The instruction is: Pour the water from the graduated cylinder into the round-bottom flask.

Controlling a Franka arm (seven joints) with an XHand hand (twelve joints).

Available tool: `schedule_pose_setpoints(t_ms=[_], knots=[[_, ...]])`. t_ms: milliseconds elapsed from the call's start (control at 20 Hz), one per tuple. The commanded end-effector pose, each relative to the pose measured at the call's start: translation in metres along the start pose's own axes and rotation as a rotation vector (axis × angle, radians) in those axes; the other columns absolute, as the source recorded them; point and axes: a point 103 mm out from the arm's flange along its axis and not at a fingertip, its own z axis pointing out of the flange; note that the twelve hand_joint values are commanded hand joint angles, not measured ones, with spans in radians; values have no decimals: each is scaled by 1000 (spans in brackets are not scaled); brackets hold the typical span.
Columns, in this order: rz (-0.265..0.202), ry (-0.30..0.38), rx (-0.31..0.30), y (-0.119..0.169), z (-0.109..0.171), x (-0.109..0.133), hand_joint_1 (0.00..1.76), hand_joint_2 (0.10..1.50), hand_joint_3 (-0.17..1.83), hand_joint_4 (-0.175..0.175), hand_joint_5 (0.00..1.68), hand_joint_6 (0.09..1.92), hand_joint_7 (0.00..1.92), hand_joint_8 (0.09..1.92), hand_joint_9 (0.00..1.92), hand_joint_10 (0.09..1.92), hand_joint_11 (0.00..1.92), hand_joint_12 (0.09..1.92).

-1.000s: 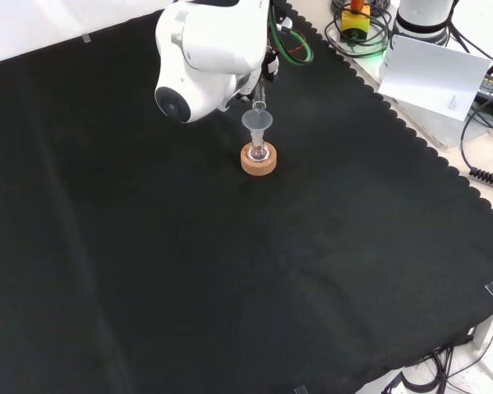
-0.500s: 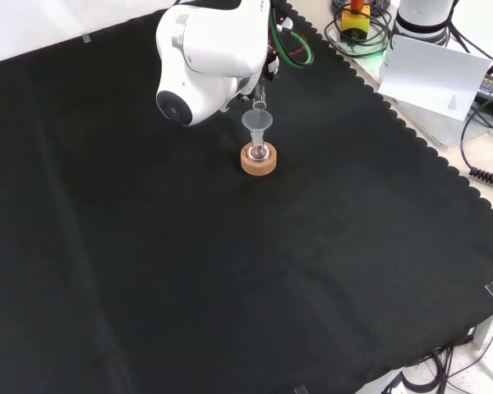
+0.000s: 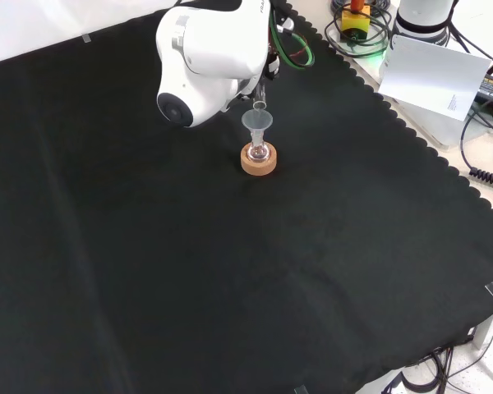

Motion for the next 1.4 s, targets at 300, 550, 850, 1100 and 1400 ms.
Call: schedule_pose_setpoints(t_ms=[300,550,850,1100,1400], knots=[[-1,-12,-3,2,2,0,1232,1088,-5,41,1036,961,1074,851,1454,87,1239,782],[-7,-14,-8,2,-1,2,1232,1088,-5,42,1035,961,1076,849,1455,87,1238,781],[-14,-13,-11,3,-2,2,1232,1088,-5,41,1032,962,1081,845,1457,87,1239,779],[-25,-2,-36,2,-1,-1,1234,1084,-5,42,1038,950,1092,827,1462,87,1246,768],[-65,15,-86,3,1,0,1234,1084,-5,41,1036,950,1095,826,1462,87,1247,767]])
